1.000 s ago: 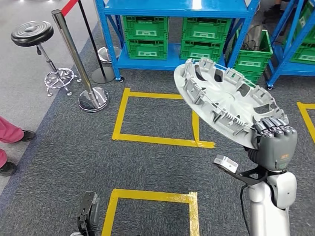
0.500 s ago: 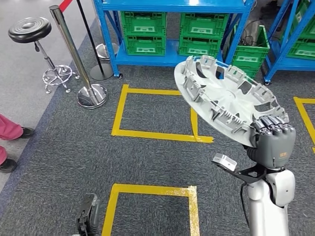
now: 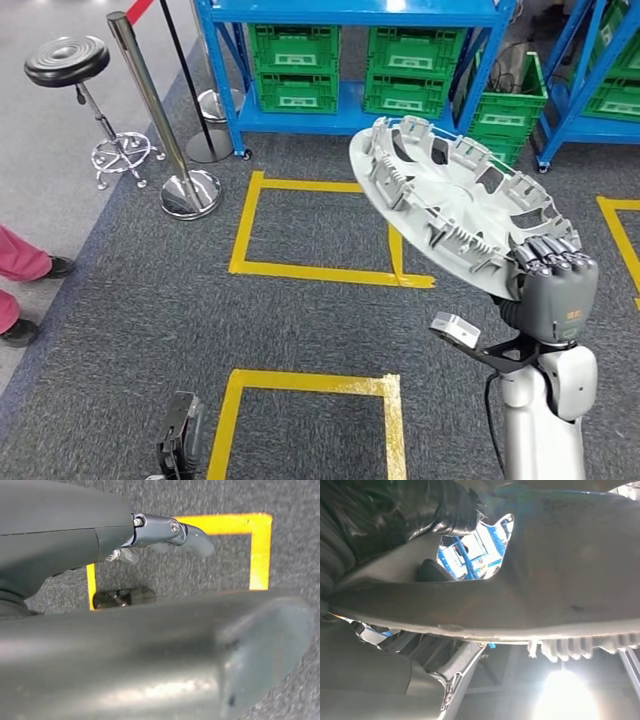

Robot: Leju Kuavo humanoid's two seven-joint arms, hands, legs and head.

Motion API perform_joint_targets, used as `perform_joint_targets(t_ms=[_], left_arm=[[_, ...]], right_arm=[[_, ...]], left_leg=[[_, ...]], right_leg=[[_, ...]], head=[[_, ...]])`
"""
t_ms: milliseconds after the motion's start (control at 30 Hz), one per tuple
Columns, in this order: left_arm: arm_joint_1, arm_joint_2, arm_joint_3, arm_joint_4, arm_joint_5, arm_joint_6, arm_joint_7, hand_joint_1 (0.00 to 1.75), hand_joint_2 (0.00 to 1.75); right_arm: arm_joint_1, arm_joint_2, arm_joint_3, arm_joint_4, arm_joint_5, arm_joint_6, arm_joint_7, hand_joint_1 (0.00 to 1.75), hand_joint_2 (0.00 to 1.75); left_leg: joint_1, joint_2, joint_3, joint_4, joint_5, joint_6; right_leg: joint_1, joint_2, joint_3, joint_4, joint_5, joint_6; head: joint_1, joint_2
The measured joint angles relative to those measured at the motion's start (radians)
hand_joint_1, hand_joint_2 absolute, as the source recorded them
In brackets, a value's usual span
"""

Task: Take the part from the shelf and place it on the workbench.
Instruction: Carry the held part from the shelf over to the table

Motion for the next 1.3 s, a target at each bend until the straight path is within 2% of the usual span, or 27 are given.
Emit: perform_joint_targets(t_ms=[67, 100, 167, 200, 233, 267, 300, 367, 400, 433, 467, 600, 733, 867, 933, 1000, 1033, 1100, 1167, 1200, 1233, 1267, 1300], left_arm=[[0.002, 0.000, 0.000, 0.000, 0.000, 0.003, -0.001, 0.00, 0.00], [0.003, 0.000, 0.000, 0.000, 0.000, 0.005, -0.001, 0.00, 0.00], [0.004, 0.000, 0.001, 0.000, 0.000, 0.008, -0.003, 0.00, 0.00], [0.006, 0.000, 0.001, 0.000, 0.000, 0.008, -0.003, 0.00, 0.00], [0.008, 0.000, 0.001, 0.000, 0.000, 0.009, -0.003, 0.00, 0.00], [0.009, 0.000, 0.001, 0.000, 0.000, 0.009, -0.003, 0.00, 0.00], [0.010, 0.000, 0.001, 0.000, -0.001, 0.008, -0.003, 0.00, 0.00], [0.009, 0.000, 0.001, 0.000, -0.002, 0.006, -0.003, 0.00, 0.00], [0.008, 0.000, 0.001, 0.000, -0.003, 0.006, -0.003, 0.00, 0.00], [0.007, 0.000, 0.001, 0.000, -0.003, 0.006, -0.003, 0.00, 0.00], [0.007, -0.001, 0.001, 0.000, -0.004, 0.006, -0.004, 0.00, 0.00], [0.013, -0.002, 0.002, 0.000, -0.006, 0.006, -0.004, 0.00, 0.00], [0.013, -0.003, 0.003, 0.000, -0.006, 0.006, -0.004, 0.00, 0.00], [0.013, -0.004, 0.003, 0.000, -0.006, 0.009, -0.004, 0.00, 0.00], [0.013, -0.005, 0.004, 0.000, -0.006, 0.010, -0.004, 0.00, 0.00], [0.013, -0.006, 0.006, -0.001, -0.006, 0.011, -0.003, 0.00, 0.00], [0.012, -0.007, 0.006, -0.002, -0.006, 0.012, -0.003, 0.00, 0.00], [0.011, -0.009, 0.007, -0.003, -0.006, 0.011, -0.003, 0.00, 0.00], [0.011, -0.010, 0.007, -0.003, -0.007, 0.011, -0.003, 0.00, 0.00], [0.012, -0.011, 0.008, -0.003, -0.007, 0.011, -0.003, 0.00, 0.00], [0.013, -0.012, 0.008, -0.003, -0.007, 0.011, -0.003, 0.00, 0.00], [0.013, -0.013, 0.008, -0.003, -0.007, 0.011, -0.003, 0.00, 0.00], [0.013, -0.014, 0.009, -0.003, -0.007, 0.011, -0.003, 0.00, 0.00]], right_arm=[[0.001, 0.000, -0.003, 0.001, 0.000, 0.000, 0.000, 1.75, 1.75], [0.001, 0.000, -0.005, 0.001, 0.001, 0.000, 0.000, 1.75, 1.75], [0.001, 0.001, -0.007, 0.002, 0.002, 0.000, 0.000, 1.75, 1.75], [0.001, 0.002, -0.008, 0.003, 0.002, 0.000, 0.000, 1.75, 1.75], [0.002, 0.002, -0.009, 0.006, 0.003, 0.000, 0.000, 1.75, 1.75], [0.003, 0.002, -0.011, 0.009, 0.004, 0.000, 0.000, 1.75, 1.75], [0.003, 0.003, -0.012, 0.012, 0.006, 0.000, 0.000, 1.75, 1.75], [0.003, 0.004, -0.013, 0.017, 0.007, 0.000, 0.000, 1.75, 1.75], [0.001, 0.005, -0.013, 0.018, 0.008, 0.000, 0.000, 1.75, 1.75], [0.000, 0.005, -0.013, 0.021, 0.009, 0.000, 0.000, 1.75, 1.75], [-0.002, 0.006, -0.013, 0.023, 0.009, 0.000, 0.000, 1.75, 1.75], [-0.001, 0.007, -0.014, 0.035, 0.009, 0.000, 0.000, 1.75, 1.75], [-0.001, 0.008, -0.014, 0.043, 0.002, 0.000, 0.000, 1.75, 1.75], [-0.001, 0.008, -0.014, 0.051, -0.007, 0.000, 0.000, 1.75, 1.75], [-0.001, 0.009, -0.013, 0.054, -0.013, 0.000, 0.000, 1.75, 1.75], [-0.002, 0.009, -0.013, 0.056, -0.019, 0.000, 0.000, 1.75, 1.75], [-0.002, 0.009, -0.013, 0.056, -0.023, 0.000, 0.000, 1.75, 1.75], [-0.001, 0.009, -0.013, 0.059, -0.033, 0.000, 0.000, 1.75, 1.75], [0.003, 0.010, -0.012, 0.063, -0.040, 0.000, 0.000, 1.75, 1.75], [0.005, 0.010, -0.011, 0.065, -0.043, 0.000, 0.000, 1.75, 1.75], [0.008, 0.010, -0.011, 0.067, -0.044, 0.000, 0.000, 1.75, 1.75], [0.010, 0.010, -0.011, 0.069, -0.045, 0.000, 0.000, 1.75, 1.75], [0.011, 0.010, -0.011, 0.070, -0.045, 0.000, 0.000, 1.75, 1.75]], left_leg=[[0.002, -0.001, -0.011, 0.023, -0.020, -0.011], [0.004, -0.001, -0.028, 0.062, -0.048, -0.017], [0.009, -0.001, -0.078, 0.192, -0.120, -0.029], [0.012, -0.001, -0.099, 0.251, -0.144, -0.032], [0.013, -0.001, -0.107, 0.280, -0.150, -0.034], [0.014, -0.001, -0.096, 0.270, -0.138, -0.033], [0.014, -0.001, -0.067, 0.223, -0.111, -0.030], [0.011, -0.002, 0.008, 0.087, -0.057, -0.018], [0.009, -0.003, 0.034, 0.035, -0.045, -0.012], [0.006, -0.003, 0.046, 0.006, -0.043, -0.007], [0.006, -0.003, 0.049, -0.006, -0.046, -0.006], [0.004, -0.004, 0.044, -0.012, -0.043, -0.009], [0.001, -0.004, 0.040, -0.012, -0.040, -0.002], [0.000, -0.004, 0.039, -0.011, -0.038, 0.002], [-0.003, -0.004, 0.037, -0.008, -0.038, 0.010], [-0.003, -0.001, 0.042, -0.022, -0.028, 0.026], [0.001, 0.003, 0.049, -0.040, -0.019, 0.033], [0.007, 0.015, 0.060, -0.069, -0.003, 0.043], [0.006, 0.027, 0.059, -0.070, 0.000, 0.045], [0.007, 0.034, 0.058, -0.067, -0.002, 0.044], [0.008, 0.040, 0.057, -0.063, -0.005, 0.040], [0.011, 0.047, 0.055, -0.057, -0.010, 0.035], [0.016, 0.054, 0.053, -0.047, -0.016, 0.027]], right_leg=[[-0.004, -0.002, -0.003, -0.004, 0.009, -0.013], [-0.006, -0.003, -0.006, -0.005, 0.013, -0.019], [-0.006, -0.003, -0.013, -0.005, 0.018, -0.024], [-0.006, -0.003, -0.017, -0.005, 0.020, -0.024], [-0.005, -0.003, -0.020, -0.005, 0.022, -0.023], [-0.005, -0.003, -0.021, -0.005, 0.024, -0.022], [-0.005, -0.003, -0.022, -0.005, 0.025, -0.021], [-0.003, -0.002, -0.024, -0.004, 0.027, -0.017], [-0.002, -0.002, -0.026, -0.003, 0.029, -0.013], [-0.001, -0.002, -0.031, -0.003, 0.031, -0.008], [0.001, -0.002, -0.035, -0.001, 0.031, -0.005], [-0.001, -0.004, -0.040, -0.005, 0.037, -0.007], [-0.004, -0.004, -0.039, -0.012, 0.044, 0.004], [-0.005, -0.003, -0.039, -0.016, 0.049, 0.010], [-0.009, -0.003, -0.038, -0.022, 0.054, 0.018], [-0.012, 0.000, -0.039, -0.031, 0.060, 0.030], [-0.010, 0.001, -0.044, -0.025, 0.053, 0.032], [-0.007, 0.003, -0.079, 0.044, 0.009, 0.032], [-0.008, 0.003, -0.139, 0.174, -0.050, 0.035], [-0.010, 0.002, -0.161, 0.221, -0.063, 0.038], [-0.013, 0.000, -0.167, 0.236, -0.059, 0.041], [-0.016, -0.004, -0.153, 0.211, -0.038, 0.045], [-0.020, -0.016, -0.121, 0.149, -0.005, 0.050]], head=[[-0.003, 0.000], [-0.005, 0.000], [-0.010, 0.000], [-0.011, 0.000], [-0.011, 0.000], [-0.011, 0.000], [-0.011, 0.000], [-0.011, 0.000], [-0.011, 0.000], [-0.010, 0.000], [-0.010, 0.000], [-0.009, 0.000], [-0.009, 0.000], [-0.009, 0.000], [-0.010, 0.000], [-0.010, 0.000], [-0.010, 0.000], [-0.007, 0.000], [-0.006, 0.000], [-0.005, 0.000], [-0.006, 0.000], [-0.005, 0.000], [-0.005, 0.000]])
